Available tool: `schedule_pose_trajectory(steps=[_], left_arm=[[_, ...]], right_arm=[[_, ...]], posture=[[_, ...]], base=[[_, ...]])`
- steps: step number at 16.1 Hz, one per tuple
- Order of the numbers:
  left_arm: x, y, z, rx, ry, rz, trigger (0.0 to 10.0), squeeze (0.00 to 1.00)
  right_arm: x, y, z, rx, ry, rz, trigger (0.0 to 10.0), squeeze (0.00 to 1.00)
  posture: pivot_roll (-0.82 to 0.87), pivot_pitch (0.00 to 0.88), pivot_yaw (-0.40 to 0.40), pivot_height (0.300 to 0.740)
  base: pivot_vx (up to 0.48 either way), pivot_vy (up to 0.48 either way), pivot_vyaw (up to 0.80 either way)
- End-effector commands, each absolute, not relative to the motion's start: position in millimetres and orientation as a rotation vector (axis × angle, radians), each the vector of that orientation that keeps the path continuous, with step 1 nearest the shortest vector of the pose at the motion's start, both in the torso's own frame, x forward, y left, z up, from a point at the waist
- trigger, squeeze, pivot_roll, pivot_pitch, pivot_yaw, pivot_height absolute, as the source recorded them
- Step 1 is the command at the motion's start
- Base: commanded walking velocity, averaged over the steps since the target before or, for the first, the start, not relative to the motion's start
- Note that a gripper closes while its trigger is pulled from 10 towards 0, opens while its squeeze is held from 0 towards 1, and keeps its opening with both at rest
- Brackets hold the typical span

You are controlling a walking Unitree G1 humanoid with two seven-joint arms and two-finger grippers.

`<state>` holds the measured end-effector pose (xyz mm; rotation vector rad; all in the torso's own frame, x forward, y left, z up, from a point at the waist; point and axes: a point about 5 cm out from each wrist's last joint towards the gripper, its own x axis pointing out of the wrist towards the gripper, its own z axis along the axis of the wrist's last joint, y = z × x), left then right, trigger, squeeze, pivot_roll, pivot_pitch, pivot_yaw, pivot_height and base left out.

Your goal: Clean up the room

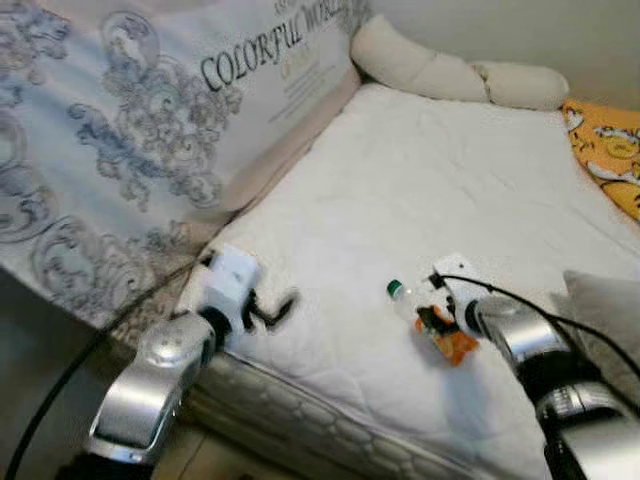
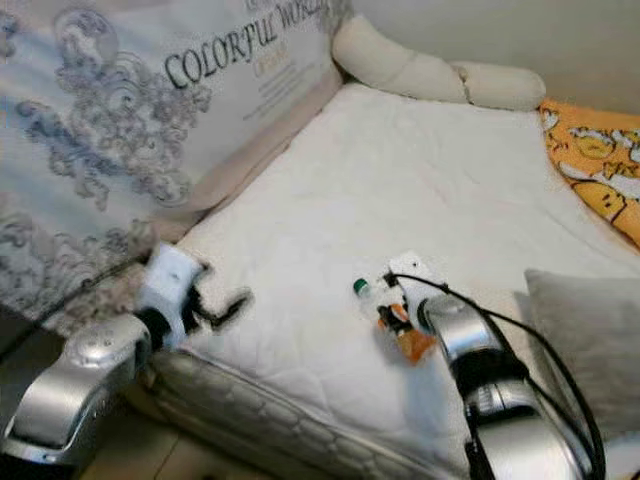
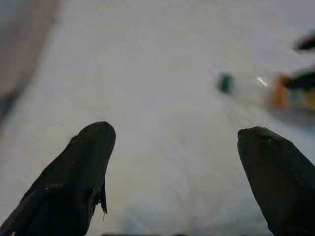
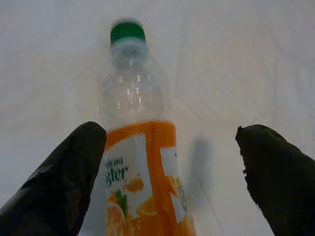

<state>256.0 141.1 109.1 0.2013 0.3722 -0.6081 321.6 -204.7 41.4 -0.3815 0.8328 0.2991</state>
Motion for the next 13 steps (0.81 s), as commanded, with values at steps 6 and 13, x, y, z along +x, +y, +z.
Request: schedule_pose_trajectory(steps=[6,13], left_arm=[[261.1,130.7,117.4,0.284,0.406,-0.814,10.0,0.0],[258.4,135.5,116.7,0.262,0.432,-0.822,10.0,0.01]], right_arm=[[318.8,-203.5,27.0,-0.385,0.967,0.307,0.0,0.0],[309.4,-210.3,17.7,-0.283,1.008,0.271,0.0,0.0]], posture=[[-0.02,0.0,-0.019,0.74],[-0.03,0.0,-0.015,0.74]], base=[[0.0,0.0,0.0],[0.0,0.0,0.0]])
